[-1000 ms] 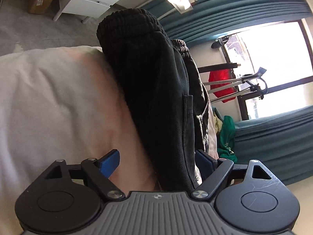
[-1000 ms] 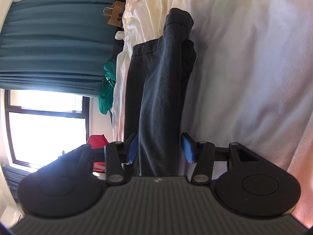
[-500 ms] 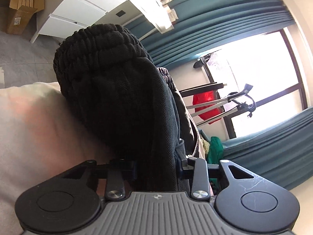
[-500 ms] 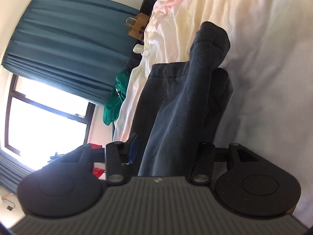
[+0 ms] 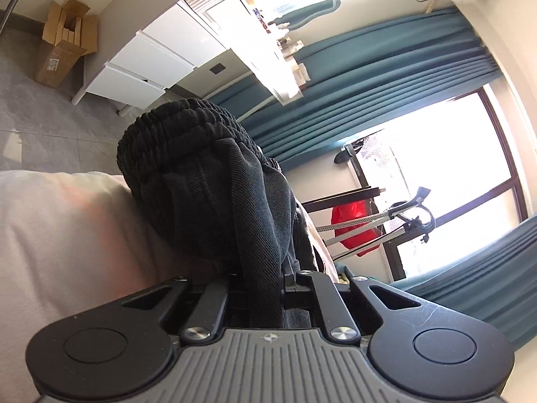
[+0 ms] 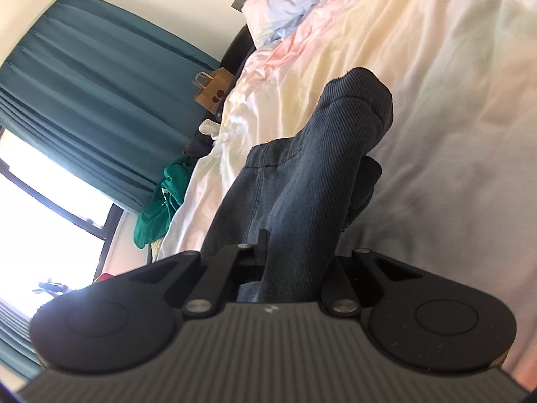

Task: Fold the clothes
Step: 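Lay the waistband on the trousers and open the left gripper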

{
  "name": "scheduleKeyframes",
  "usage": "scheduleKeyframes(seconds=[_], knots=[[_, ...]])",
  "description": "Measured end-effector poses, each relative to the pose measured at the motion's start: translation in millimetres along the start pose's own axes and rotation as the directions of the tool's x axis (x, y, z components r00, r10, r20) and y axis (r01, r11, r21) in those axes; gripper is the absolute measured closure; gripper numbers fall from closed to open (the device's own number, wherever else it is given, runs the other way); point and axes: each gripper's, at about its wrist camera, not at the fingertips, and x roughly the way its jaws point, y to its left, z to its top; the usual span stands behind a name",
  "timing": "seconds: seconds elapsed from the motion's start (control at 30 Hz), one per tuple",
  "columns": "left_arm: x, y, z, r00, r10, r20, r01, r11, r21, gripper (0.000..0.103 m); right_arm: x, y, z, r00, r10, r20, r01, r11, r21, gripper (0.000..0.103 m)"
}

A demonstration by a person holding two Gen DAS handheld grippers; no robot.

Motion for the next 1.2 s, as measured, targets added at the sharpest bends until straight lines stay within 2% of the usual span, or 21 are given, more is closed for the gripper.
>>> scheduleKeyframes(seconds=[0.07, 0.2, 0.37, 0.47, 0.53, 0.63, 0.7, 0.8, 0.83, 0.9, 1.03, 1.13, 1.2], knots=[[-21, -1, -1, 1.000, 0.012, 0.017, -0.012, 1.000, 0.014, 0.095, -10, -7, 5, 1.000, -0.017, -0.026, 0.017, 1.000, 0.015, 0.094], [-71, -3, 4, 0.999, 0.018, 0.030, -0.019, 1.000, 0.008, 0.095, -43, -14, 16, 0.998, 0.002, -0.056, 0.000, 0.999, 0.034, 0.094], [-114, 27, 21, 0.996, 0.089, -0.031, -0.091, 0.992, -0.090, 0.095, -78, -26, 32, 0.995, 0.043, -0.086, -0.035, 0.995, 0.091, 0.094], [-121, 39, 21, 0.980, 0.188, -0.058, -0.190, 0.982, -0.016, 0.094, -86, -33, 36, 0.993, 0.047, -0.112, -0.038, 0.996, 0.085, 0.094], [-123, 37, 17, 0.978, 0.201, -0.046, -0.200, 0.979, 0.040, 0.093, -85, -39, 36, 0.990, 0.027, -0.135, -0.015, 0.996, 0.094, 0.094], [-129, 28, 9, 0.970, 0.244, -0.020, -0.240, 0.965, 0.109, 0.085, -82, -49, 33, 0.987, 0.009, -0.157, 0.010, 0.993, 0.118, 0.094], [-138, 18, 4, 0.954, 0.299, 0.005, -0.297, 0.946, 0.134, 0.068, -78, -54, 32, 0.985, 0.009, -0.171, 0.013, 0.992, 0.128, 0.094], [-158, 3, -2, 0.923, 0.385, 0.026, -0.382, 0.904, 0.194, 0.048, -73, -61, 32, 0.982, 0.019, -0.190, 0.006, 0.991, 0.133, 0.093], [-167, -4, -6, 0.913, 0.405, 0.043, -0.404, 0.888, 0.221, 0.045, -72, -63, 32, 0.981, 0.023, -0.194, 0.002, 0.991, 0.131, 0.093], [-186, -19, -15, 0.895, 0.436, 0.089, -0.443, 0.852, 0.278, 0.026, -71, -65, 32, 0.980, 0.036, -0.194, -0.009, 0.991, 0.135, 0.093], [-215, -53, -41, 0.892, 0.413, 0.186, -0.451, 0.781, 0.432, 0.023, -71, -64, 31, 0.981, 0.035, -0.190, -0.012, 0.992, 0.125, 0.093], [-217, -72, -62, 0.901, 0.375, 0.220, -0.434, 0.745, 0.507, 0.020, -70, -63, 31, 0.981, 0.034, -0.190, -0.013, 0.994, 0.112, 0.093], [-206, -87, -78, 0.910, 0.349, 0.223, -0.412, 0.706, 0.576, 0.019, -70, -63, 31, 0.981, 0.033, -0.191, -0.014, 0.995, 0.101, 0.093]])
